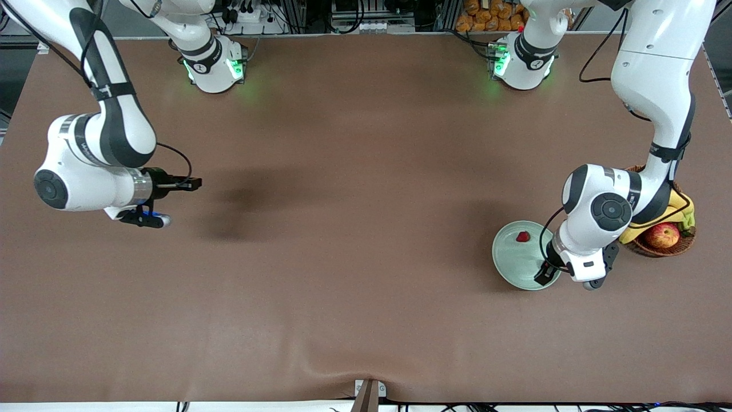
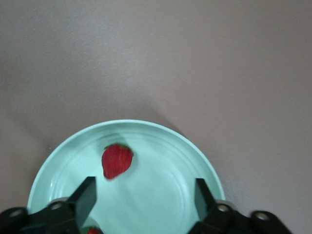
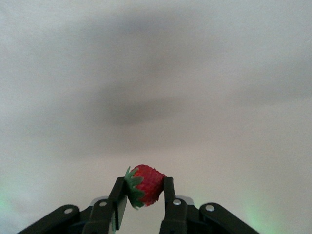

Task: Collect all strawberries into plate
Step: 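Carry the third strawberry to mid-table and release it with the right gripper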

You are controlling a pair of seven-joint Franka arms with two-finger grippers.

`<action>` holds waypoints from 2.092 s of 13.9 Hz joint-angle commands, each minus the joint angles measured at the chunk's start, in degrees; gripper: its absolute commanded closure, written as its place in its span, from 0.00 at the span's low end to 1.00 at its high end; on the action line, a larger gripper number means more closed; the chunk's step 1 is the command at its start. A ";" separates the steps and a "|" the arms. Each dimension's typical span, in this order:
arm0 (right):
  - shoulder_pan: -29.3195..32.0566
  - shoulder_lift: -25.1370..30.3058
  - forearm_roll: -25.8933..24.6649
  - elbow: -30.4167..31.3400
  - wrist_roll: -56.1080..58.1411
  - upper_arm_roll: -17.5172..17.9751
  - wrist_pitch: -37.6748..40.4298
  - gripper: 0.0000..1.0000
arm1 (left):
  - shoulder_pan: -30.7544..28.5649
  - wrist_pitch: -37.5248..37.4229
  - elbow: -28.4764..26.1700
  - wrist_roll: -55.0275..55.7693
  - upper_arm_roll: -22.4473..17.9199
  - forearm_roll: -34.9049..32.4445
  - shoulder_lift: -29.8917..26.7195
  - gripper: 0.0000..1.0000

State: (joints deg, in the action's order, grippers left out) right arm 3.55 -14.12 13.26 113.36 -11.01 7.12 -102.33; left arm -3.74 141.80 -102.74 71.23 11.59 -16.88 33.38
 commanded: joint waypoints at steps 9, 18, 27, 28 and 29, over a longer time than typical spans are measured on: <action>-26.46 -6.96 14.43 -3.14 -40.71 -0.44 -21.11 1.00 | -0.13 -2.23 -0.79 1.98 6.95 -1.13 -3.49 0.00; -43.44 -25.77 15.31 -16.67 -62.28 -1.14 -40.65 1.00 | -0.04 -2.23 -0.79 2.77 7.83 -1.05 -3.76 0.00; -44.68 -27.82 15.05 -17.47 -62.46 -1.49 -44.01 0.00 | 0.22 -2.23 -1.14 5.14 11.25 -1.05 -3.58 0.00; -43.98 -27.20 15.13 -17.90 -62.46 -1.75 -41.66 0.00 | 0.75 -2.32 -1.06 5.15 11.69 -1.05 -3.41 0.00; -43.72 -26.76 15.13 -19.39 -62.46 -2.45 -38.07 0.00 | 1.54 -2.49 -0.97 5.15 11.87 -1.05 -3.32 0.00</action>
State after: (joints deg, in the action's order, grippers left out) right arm -40.48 -42.02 28.10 96.26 -72.68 5.93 -145.45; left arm -3.09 140.31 -102.97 74.59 22.76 -16.89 31.08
